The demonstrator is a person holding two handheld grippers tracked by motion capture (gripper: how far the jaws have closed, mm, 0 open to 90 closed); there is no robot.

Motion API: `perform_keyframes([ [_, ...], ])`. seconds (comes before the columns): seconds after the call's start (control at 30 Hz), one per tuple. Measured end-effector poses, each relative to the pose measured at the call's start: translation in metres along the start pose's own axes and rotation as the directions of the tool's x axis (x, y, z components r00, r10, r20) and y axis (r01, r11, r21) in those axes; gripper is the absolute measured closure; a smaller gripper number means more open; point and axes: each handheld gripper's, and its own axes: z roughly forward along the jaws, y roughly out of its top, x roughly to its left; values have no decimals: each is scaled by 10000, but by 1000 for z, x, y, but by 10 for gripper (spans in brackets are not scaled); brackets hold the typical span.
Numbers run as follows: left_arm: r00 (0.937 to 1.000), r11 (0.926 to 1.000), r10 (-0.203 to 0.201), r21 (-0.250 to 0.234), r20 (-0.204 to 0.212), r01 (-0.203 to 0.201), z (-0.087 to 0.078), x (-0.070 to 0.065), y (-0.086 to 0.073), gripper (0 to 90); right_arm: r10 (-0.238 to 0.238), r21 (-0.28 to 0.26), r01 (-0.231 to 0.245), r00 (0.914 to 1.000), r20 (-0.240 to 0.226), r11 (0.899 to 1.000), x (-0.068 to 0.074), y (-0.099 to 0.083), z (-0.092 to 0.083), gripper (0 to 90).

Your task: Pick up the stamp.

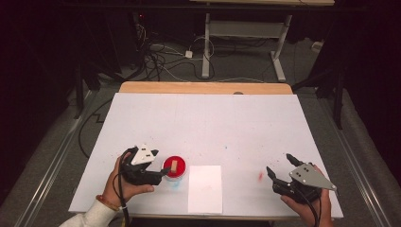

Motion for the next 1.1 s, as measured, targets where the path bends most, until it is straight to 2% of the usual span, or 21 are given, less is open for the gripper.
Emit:
perform_keyframes([
  [0.07, 9998, 9995, 159, 274, 104, -162, 9, 0, 3, 297, -100, 62, 100, 9999, -54, 9999, 0, -1, 1, 264],
  [0.27, 9974, 9965, 519, 627, 495, -550, 29, -1, 6, 334, -180, 220, 183, 9998, -128, 9996, 1, -2, 2, 265],
  [0.47, 9936, 9933, 803, 773, 798, -864, 39, 2, 6, 397, -167, 249, 170, 9998, -122, 9995, 0, -3, 1, 264],
  [0.57, 9929, 9936, 725, 795, 945, -801, 42, 5, 5, 430, -207, 260, 211, 9997, -140, 9994, 0, -3, 2, 265],
  [0.9, 9938, 9927, 774, 865, 795, -842, 46, 2, 7, 515, -248, 290, 253, 9996, -156, 9993, 1, -3, 2, 267],
  [1.03, 9931, 9912, 892, 915, 757, -960, 47, 0, 9, 522, -260, 294, 264, 9995, -157, 9992, 2, -3, 2, 269],
  [1.1, 9909, 9882, 1113, 968, 758, -1184, 47, 0, 9, 526, -265, 297, 269, 9995, -160, 9992, 2, -3, 2, 269],
])
